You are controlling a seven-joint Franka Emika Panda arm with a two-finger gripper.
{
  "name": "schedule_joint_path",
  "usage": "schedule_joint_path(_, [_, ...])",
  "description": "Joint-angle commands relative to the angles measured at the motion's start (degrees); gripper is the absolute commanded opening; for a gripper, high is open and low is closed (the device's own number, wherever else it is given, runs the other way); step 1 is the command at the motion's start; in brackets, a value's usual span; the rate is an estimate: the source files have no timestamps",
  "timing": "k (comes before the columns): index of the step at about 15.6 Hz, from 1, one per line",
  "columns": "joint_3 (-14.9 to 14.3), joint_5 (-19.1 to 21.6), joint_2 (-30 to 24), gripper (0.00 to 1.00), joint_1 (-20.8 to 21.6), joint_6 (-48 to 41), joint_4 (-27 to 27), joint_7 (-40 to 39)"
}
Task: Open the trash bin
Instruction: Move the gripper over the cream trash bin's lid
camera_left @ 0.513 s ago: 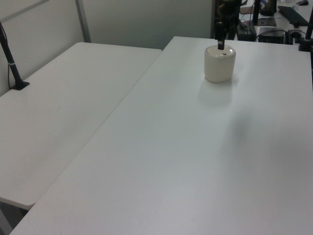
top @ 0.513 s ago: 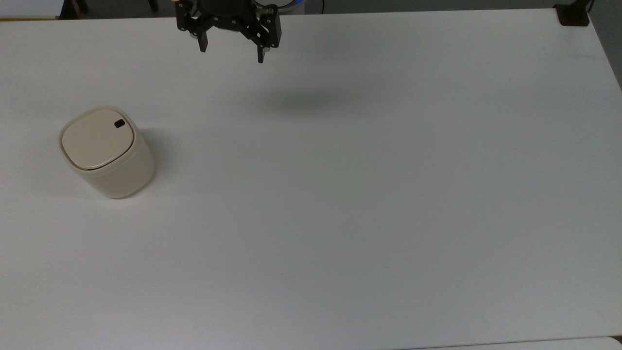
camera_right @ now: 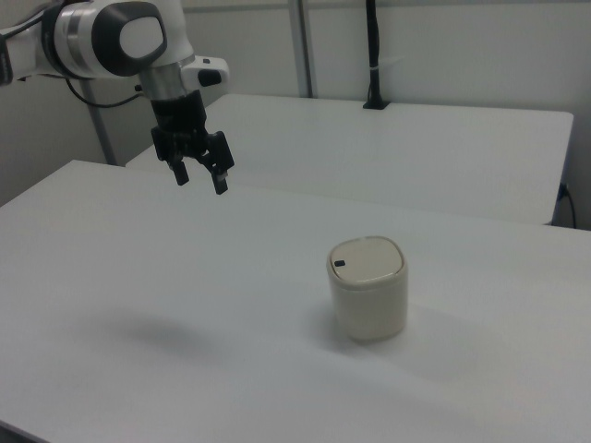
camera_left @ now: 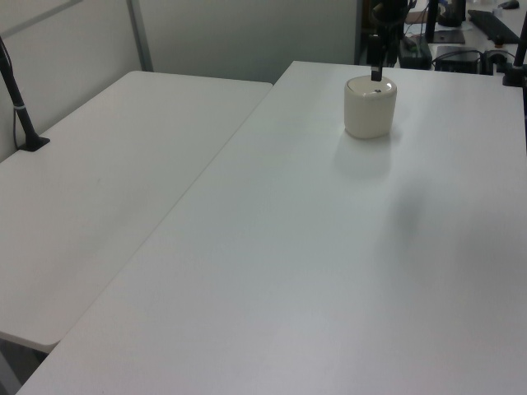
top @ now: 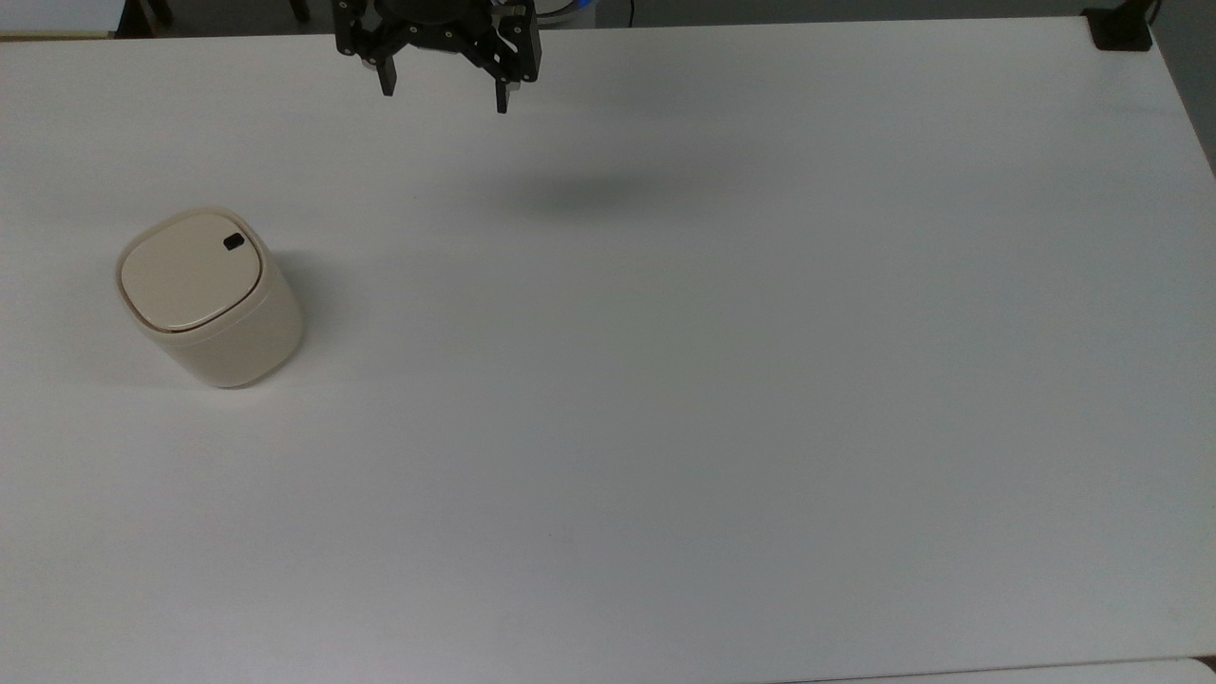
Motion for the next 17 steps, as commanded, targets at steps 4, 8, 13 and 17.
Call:
schedule_joint_path(4, [-0.5,-0.2,-1.6,0.69,-0.1,-1.1,-1.2,-1.5])
schedule_joint_path(8, [-0.5,-0.1,-1.4,0.09,-0.6,-1.0,-0.1,-0.9])
schedule_joint_path(13, [-2.8,0.2,0.2,0.00,-2.4,1.8,0.5,-0.6])
schedule_joint_path(17, [-8.6,1.8,1.6,0.00,-2.6,8.1,1.3,0.2])
